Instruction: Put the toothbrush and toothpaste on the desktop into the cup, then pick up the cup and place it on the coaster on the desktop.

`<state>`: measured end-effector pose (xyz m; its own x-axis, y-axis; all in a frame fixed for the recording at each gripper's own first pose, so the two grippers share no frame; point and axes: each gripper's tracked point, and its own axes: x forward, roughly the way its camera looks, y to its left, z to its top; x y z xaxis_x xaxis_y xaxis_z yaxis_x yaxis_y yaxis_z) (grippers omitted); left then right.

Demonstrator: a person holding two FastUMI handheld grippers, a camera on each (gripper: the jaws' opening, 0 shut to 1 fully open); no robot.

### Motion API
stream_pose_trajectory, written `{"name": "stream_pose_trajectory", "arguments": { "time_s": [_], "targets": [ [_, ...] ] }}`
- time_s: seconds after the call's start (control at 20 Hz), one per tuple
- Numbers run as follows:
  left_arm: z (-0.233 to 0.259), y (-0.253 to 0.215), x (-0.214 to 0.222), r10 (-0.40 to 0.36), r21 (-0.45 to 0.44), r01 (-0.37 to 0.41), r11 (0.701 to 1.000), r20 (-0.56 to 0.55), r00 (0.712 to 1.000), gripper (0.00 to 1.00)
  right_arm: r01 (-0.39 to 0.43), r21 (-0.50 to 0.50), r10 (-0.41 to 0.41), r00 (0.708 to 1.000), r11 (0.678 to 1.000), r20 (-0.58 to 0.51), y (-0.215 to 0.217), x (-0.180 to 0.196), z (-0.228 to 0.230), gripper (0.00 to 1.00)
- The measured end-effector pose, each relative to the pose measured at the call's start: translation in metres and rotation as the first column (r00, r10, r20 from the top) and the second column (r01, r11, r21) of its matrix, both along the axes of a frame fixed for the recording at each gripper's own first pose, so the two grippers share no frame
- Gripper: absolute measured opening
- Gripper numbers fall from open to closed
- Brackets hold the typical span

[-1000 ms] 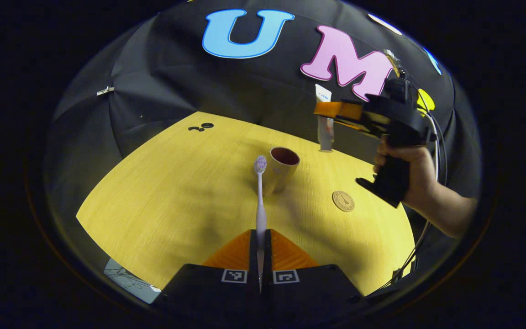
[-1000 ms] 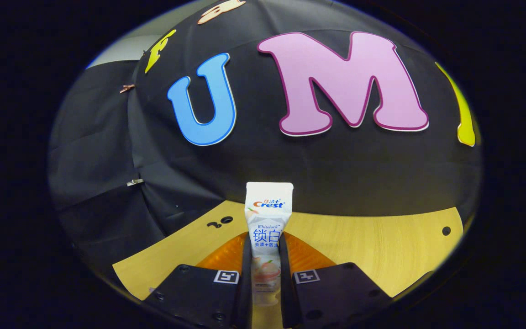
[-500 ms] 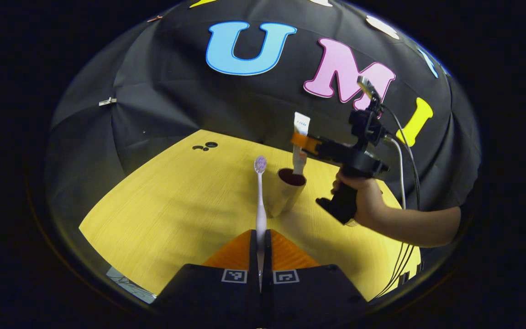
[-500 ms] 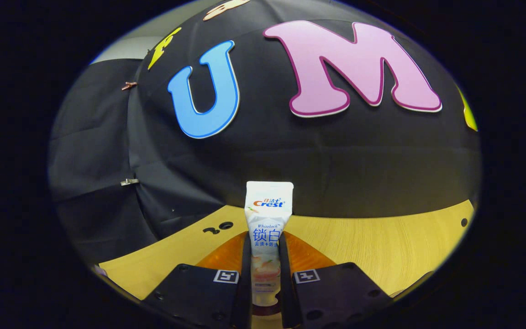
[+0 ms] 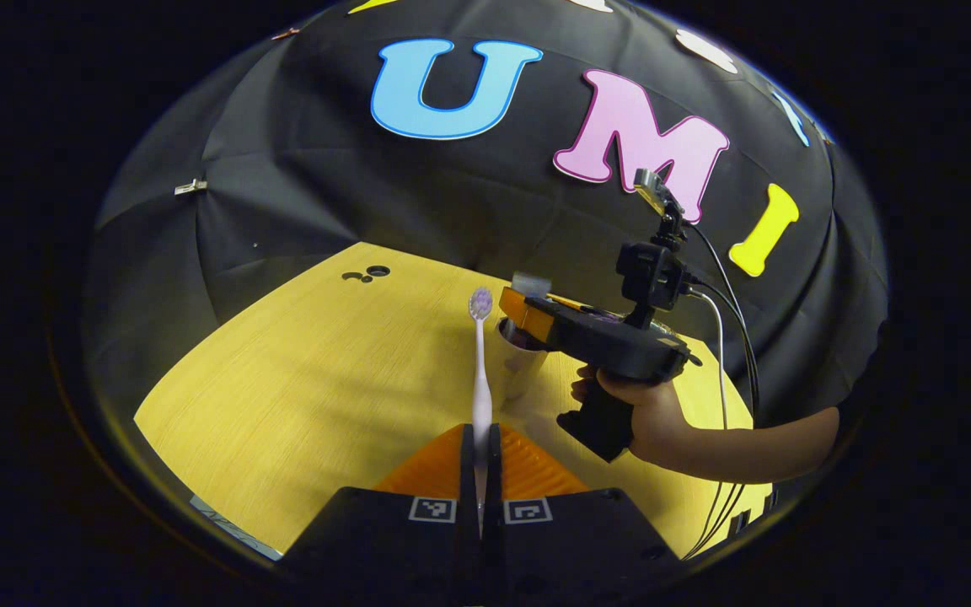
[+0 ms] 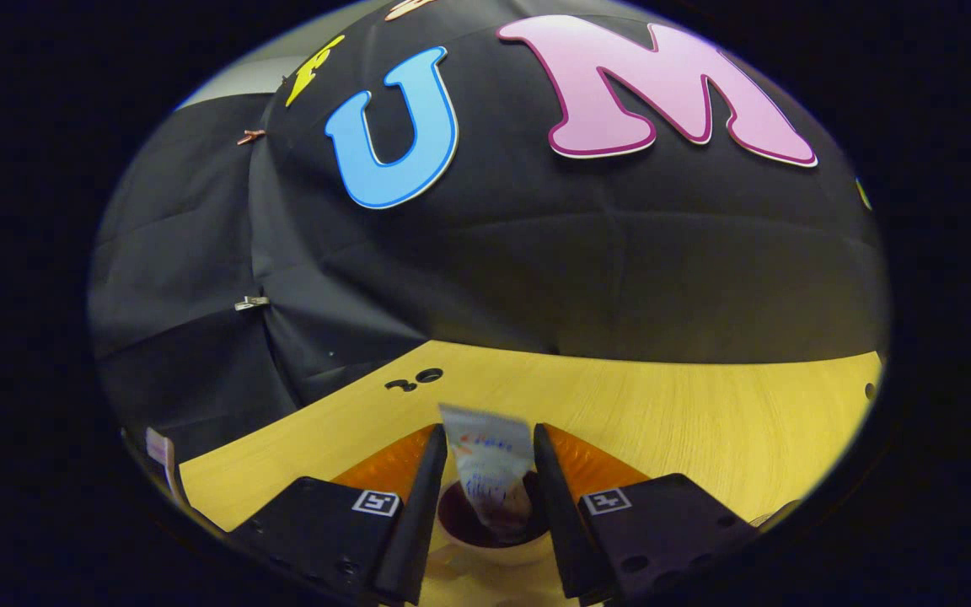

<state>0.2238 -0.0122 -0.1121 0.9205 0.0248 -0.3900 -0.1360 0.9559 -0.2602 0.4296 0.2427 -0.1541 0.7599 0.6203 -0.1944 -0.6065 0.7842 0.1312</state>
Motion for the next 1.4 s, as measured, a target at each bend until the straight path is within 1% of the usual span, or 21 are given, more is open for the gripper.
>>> {"name": "stream_pose_trajectory", "arguments": {
  "time_s": [0.1,0.2,0.25,0.4,0.55,0.75,0.95,1.1,1.25,1.4],
  "targets": [
    [0.001,-0.002,0.0,0.003,0.0,-0.003,1.0,0.006,1.0,0.06,-0.017,0.012,0.017,1.0,1.0,0.004,-0.003,-0.007,0.009,0.69],
    [0.005,-0.005,0.004,0.012,-0.003,-0.012,1.0,0.019,1.0,0.06,-0.02,0.016,0.02,1.0,1.0,0.011,-0.01,-0.013,0.018,0.8],
    [0.008,-0.007,0.007,0.014,-0.006,-0.014,1.0,0.033,0.999,0.06,-0.015,0.017,0.014,1.0,1.0,0.015,-0.016,-0.015,0.022,0.97],
    [0.023,-0.012,0.018,0.01,-0.014,-0.009,1.0,0.085,0.996,0.06,0.004,0.023,-0.005,1.0,1.0,0.023,-0.038,-0.023,0.035,0.98],
    [0.041,-0.014,0.037,-0.002,-0.012,0.004,1.0,0.15,0.989,0.06,0.042,0.022,-0.043,0.999,0.999,0.033,-0.068,-0.03,0.045,0.98],
    [0.069,-0.018,0.075,-0.034,-0.003,0.036,0.999,0.248,0.968,0.06,0.095,0.001,-0.095,0.995,0.995,0.017,-0.113,-0.037,0.045,0.98],
    [0.086,-0.02,0.117,-0.073,0.061,0.056,0.997,0.323,0.944,0.06,0.152,-0.028,-0.152,0.988,0.988,-0.016,-0.159,-0.044,0.034,0.98],
    [0.094,-0.03,0.143,-0.112,0.09,0.085,0.992,0.371,0.922,0.06,0.196,-0.047,-0.198,0.979,0.979,-0.047,-0.189,-0.047,0.023,0.98],
    [0.09,-0.04,0.169,-0.141,0.113,0.104,0.988,0.394,0.908,0.06,0.231,-0.082,-0.236,0.971,0.97,-0.051,-0.211,-0.046,0.01,0.98],
    [0.086,-0.046,0.187,-0.168,0.156,0.111,0.982,0.424,0.89,0.06,0.236,-0.103,-0.244,0.967,0.966,-0.071,-0.223,-0.046,0.0,0.98]
  ]
}}
